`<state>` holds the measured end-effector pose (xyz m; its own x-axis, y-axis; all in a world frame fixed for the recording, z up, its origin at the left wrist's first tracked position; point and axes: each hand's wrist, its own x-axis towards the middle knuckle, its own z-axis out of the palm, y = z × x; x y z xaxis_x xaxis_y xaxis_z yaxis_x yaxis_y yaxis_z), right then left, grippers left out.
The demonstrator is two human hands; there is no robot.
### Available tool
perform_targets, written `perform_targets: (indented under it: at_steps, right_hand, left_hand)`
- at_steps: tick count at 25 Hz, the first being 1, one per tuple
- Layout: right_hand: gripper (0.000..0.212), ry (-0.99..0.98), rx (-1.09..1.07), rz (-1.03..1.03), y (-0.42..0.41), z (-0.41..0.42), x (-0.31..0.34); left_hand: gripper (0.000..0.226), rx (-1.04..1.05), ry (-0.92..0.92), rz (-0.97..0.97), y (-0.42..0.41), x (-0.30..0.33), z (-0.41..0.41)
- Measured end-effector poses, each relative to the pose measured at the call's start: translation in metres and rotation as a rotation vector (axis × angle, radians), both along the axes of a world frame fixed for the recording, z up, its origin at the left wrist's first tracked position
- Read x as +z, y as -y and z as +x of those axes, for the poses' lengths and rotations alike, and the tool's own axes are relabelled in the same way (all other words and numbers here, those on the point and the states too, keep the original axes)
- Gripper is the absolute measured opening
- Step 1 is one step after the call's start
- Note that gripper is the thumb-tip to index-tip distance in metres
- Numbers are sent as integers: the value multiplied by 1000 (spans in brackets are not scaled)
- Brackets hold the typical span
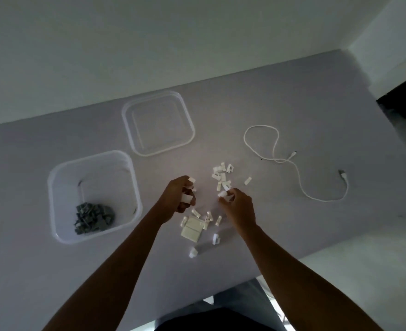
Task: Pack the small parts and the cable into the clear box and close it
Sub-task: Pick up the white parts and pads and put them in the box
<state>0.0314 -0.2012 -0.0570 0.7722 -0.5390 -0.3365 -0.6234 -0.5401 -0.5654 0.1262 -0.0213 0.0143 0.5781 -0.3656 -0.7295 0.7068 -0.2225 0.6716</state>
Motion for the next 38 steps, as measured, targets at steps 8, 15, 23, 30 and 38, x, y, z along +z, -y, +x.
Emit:
perform_targets:
  at_steps: [8,15,23,30,38]
  right_hand:
    - [12,79,-162,1285,-68,50,74]
    - [28,-66,88,1501,-138,96,88]
    - [32,-253,410,1198,-207,140,87]
    - [21,-275,1208,201,-247,158,59]
    - [25,-596,1513,-183,-268,160,41]
  left_hand:
    - [13,307,-11,-417,-111,22,18]
    - [47,634,-36,-246,-168,37,25]
    - [21,980,-145,-171,-215,16,21]
    - [33,1139,-140,-53,-226,-3,15]
    - [36,1080,-102,-64,-230,-9,22]
